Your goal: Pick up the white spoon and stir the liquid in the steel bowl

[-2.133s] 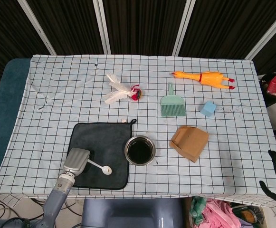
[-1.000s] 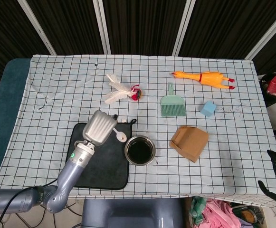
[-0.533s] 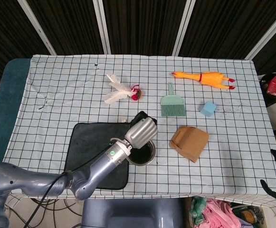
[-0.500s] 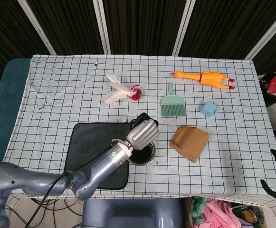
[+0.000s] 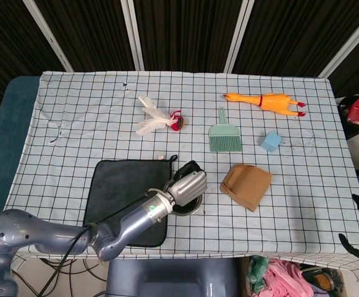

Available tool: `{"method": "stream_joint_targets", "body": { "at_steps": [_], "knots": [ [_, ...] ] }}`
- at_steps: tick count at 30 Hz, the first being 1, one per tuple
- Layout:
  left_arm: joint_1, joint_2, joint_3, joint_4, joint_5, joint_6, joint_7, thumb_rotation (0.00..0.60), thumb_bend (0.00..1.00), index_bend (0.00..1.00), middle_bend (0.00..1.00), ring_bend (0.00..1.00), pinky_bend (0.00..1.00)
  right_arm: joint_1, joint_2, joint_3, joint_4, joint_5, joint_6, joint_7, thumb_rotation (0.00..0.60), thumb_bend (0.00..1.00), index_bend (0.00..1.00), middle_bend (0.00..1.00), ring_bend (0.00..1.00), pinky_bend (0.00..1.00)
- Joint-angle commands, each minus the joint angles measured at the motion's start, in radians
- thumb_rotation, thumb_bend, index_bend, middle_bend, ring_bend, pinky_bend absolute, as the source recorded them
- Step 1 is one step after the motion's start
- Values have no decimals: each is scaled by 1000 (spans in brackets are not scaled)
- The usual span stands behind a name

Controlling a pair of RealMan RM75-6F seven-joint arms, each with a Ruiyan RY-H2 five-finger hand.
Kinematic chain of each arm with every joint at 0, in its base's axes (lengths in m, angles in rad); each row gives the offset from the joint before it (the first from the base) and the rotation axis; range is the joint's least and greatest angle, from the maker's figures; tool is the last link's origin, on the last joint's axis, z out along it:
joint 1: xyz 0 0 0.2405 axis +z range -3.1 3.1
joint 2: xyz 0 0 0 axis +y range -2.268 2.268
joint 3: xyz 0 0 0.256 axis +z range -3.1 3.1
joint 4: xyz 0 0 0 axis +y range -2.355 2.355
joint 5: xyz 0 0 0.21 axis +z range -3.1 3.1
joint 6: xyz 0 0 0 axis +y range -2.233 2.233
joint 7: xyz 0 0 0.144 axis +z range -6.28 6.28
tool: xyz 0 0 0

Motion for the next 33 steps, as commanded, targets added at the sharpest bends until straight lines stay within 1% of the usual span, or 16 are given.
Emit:
{"method": "stream_joint_targets", "body": {
  "at_steps": [1, 6, 21, 33],
  "knots": [
    [-13, -16, 15, 30, 11, -12, -8, 600, 500, 718, 1000, 1000, 942, 0, 0, 1, 1, 2, 0, 2, 600, 213, 0, 94, 139, 255],
    [-27, -32, 28, 65, 28, -20, -13, 600, 500, 718, 1000, 1000, 942, -2, 2, 5, 4, 9, 3, 13, 600, 213, 0, 95, 139, 255],
    [-55, -94, 66, 140, -3, -57, -5, 600, 500, 722, 1000, 1000, 942, -5, 8, 8, 4, 7, 14, 28, 600, 213, 0, 95, 139, 255],
    [-66, -123, 75, 170, -29, -51, 4, 600, 500, 722, 1000, 1000, 942, -8, 11, 11, 3, 8, 19, 39, 600, 213, 0, 95, 139, 255]
  ]
}}
